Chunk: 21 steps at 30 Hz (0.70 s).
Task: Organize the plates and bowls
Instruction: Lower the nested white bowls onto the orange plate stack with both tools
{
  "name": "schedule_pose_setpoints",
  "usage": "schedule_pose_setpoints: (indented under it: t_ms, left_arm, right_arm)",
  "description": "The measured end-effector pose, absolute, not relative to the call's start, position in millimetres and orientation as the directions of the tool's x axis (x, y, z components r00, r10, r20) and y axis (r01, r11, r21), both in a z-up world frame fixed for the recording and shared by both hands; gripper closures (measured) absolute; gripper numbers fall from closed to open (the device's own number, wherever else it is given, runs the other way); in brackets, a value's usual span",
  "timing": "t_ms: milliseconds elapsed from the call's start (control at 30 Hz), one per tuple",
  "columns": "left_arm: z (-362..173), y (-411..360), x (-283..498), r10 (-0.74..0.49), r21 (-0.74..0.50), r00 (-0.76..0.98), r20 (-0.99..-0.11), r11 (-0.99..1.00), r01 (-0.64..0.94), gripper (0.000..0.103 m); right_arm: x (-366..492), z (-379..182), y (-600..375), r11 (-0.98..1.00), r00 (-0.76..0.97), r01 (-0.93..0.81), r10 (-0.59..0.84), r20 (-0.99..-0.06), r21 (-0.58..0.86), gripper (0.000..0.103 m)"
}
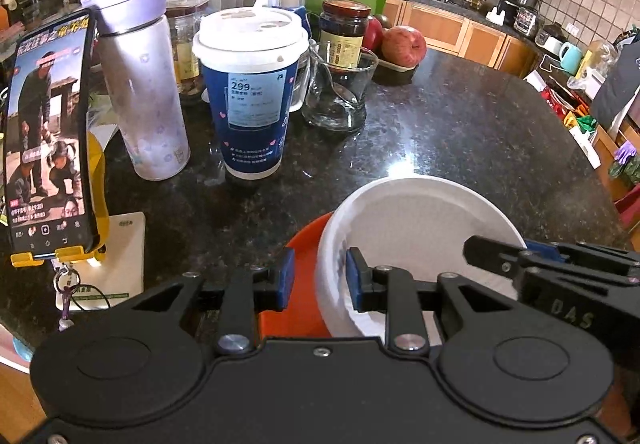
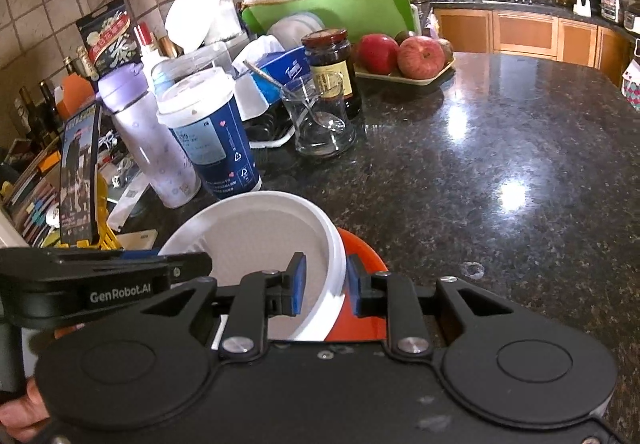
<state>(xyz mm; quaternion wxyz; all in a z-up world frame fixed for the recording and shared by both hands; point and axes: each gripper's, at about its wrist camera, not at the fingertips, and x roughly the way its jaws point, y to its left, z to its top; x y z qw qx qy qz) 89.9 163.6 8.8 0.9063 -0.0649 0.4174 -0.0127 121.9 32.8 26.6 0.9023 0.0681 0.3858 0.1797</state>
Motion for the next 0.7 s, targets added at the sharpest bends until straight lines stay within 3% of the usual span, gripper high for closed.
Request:
schedule_pose_setpoints:
  t_ms: [700]
  left_arm:
    - [29,178,60,-0.071,-0.100,0.731,-0.679,0.995,0.004,0.067]
  right_arm:
    - [70,61,18,0.961,0.795,-0.160,0.261,-0.547,0.227,0.078]
